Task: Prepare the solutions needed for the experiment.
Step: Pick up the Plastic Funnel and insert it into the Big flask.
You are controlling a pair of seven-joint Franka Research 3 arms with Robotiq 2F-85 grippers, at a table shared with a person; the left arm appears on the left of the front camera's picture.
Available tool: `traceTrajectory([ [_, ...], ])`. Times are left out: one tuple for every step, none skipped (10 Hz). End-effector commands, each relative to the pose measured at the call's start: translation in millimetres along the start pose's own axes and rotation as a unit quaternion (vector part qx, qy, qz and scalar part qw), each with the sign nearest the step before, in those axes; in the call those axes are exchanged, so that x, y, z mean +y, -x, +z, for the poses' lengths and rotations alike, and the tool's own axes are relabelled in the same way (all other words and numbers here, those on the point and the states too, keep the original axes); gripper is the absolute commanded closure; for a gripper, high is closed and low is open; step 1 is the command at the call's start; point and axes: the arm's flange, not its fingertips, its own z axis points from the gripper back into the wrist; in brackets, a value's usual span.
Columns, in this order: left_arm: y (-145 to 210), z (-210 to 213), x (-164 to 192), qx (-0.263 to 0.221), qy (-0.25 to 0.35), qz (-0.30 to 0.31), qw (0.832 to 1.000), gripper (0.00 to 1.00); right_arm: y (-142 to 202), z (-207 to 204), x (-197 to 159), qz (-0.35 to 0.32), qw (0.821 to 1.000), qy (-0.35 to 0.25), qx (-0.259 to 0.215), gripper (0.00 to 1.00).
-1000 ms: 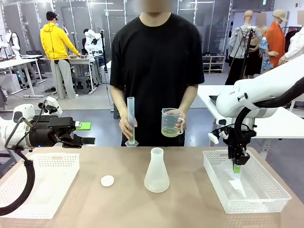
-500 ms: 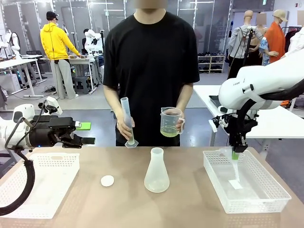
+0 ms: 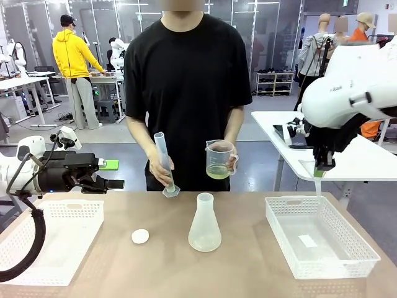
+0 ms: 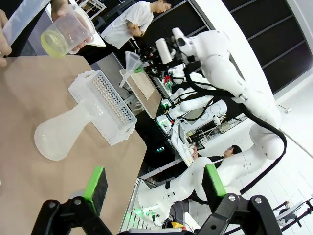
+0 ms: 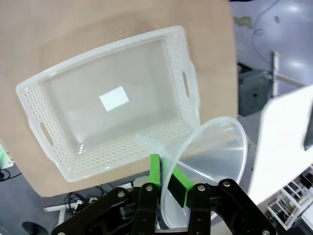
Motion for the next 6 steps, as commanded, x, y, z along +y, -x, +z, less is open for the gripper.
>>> traceTrajectory([
  [-1, -1, -1, -0.006, 0.01, 0.004, 1.0, 0.0, 2, 14, 20, -0.03, 0.997, 0.065, -0.001, 1.0],
  [-1, -1, -1, -0.006, 0.01, 0.004, 1.0, 0.0, 4, 26, 23, -0.04, 0.995, 0.091, -0.013, 1.0],
  [-1, -1, -1, -0.006, 0.01, 0.004, 1.0, 0.0, 6, 36, 27, -0.048, 0.992, 0.112, -0.022, 1.0],
  [-1, -1, -1, -0.006, 0.01, 0.004, 1.0, 0.0, 5, 41, 29, -0.053, 0.99, 0.126, -0.026, 1.0],
  [-1, -1, -1, -0.006, 0.01, 0.004, 1.0, 0.0, 2, 43, 32, -0.061, 0.988, 0.139, -0.021, 1.0],
  [-1, -1, -1, -0.006, 0.01, 0.004, 1.0, 0.0, 2, 40, 30, -0.062, 0.989, 0.131, -0.032, 1.0],
])
